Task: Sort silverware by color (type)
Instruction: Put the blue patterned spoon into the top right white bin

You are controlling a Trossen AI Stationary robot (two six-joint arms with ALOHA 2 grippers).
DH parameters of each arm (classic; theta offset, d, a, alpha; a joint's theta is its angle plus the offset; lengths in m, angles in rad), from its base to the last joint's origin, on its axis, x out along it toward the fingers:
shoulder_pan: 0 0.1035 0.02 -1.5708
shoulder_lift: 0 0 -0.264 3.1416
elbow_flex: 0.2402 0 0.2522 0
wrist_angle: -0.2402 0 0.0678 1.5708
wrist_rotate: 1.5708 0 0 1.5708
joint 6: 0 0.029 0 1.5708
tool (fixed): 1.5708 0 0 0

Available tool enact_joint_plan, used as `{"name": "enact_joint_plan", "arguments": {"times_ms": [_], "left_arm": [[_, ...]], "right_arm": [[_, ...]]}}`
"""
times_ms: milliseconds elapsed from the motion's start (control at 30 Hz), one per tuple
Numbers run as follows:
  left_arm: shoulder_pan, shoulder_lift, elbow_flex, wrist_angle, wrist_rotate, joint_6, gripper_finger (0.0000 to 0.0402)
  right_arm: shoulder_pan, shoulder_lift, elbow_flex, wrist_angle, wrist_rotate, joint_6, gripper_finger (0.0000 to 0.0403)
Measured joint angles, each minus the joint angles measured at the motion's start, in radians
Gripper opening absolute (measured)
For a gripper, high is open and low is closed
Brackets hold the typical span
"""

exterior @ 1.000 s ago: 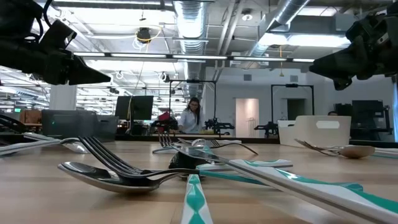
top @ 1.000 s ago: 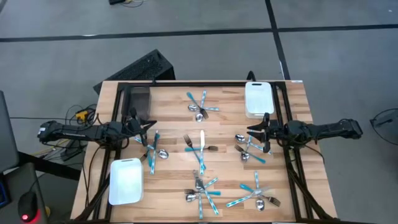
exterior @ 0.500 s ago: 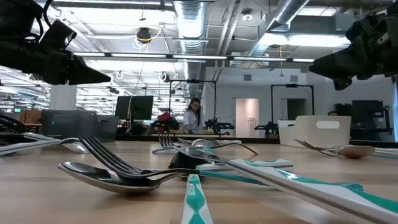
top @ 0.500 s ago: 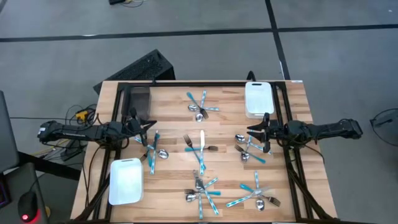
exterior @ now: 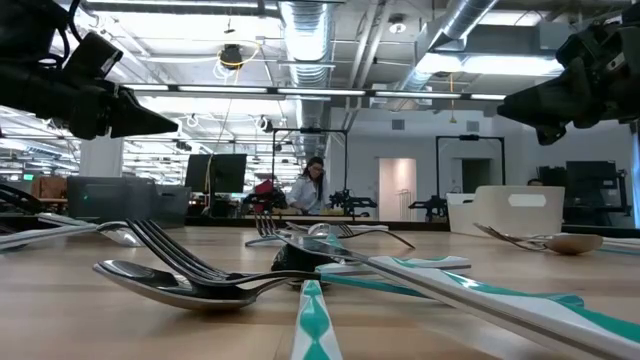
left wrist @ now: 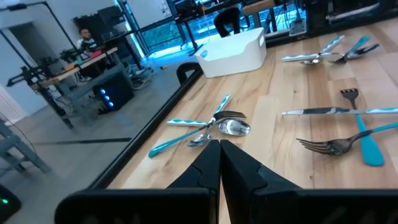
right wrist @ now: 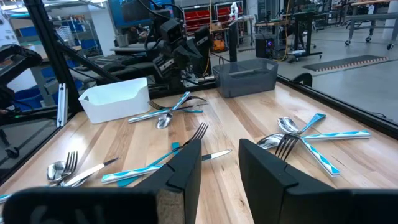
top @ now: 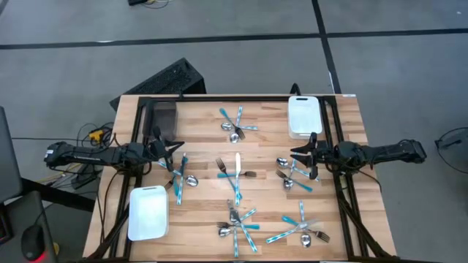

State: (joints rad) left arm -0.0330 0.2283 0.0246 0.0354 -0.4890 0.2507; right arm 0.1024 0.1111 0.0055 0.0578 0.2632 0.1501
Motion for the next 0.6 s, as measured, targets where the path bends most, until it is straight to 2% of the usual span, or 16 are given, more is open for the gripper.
{"name": "enact_joint_plan", "arguments": {"times_ms": [233,433,600], "left_arm": [[0.0,0.0,0.0,0.015,0.05,-0.106,0.0],[0.001,0.001,-0.001,0.095,0.075,-0.128,0.0],[0.001,0.001,-0.014,0.207,0.169,-0.102,0.0]], "right_arm": [[0.0,0.0,0.0,0.003,0.002,-0.001,0.0132],[0.0,0.0,0.0,0.069,0.166,0.055,0.0132],[-0.015,0.001,0.0,0.142,0.279,-0.105,0.0132]]}}
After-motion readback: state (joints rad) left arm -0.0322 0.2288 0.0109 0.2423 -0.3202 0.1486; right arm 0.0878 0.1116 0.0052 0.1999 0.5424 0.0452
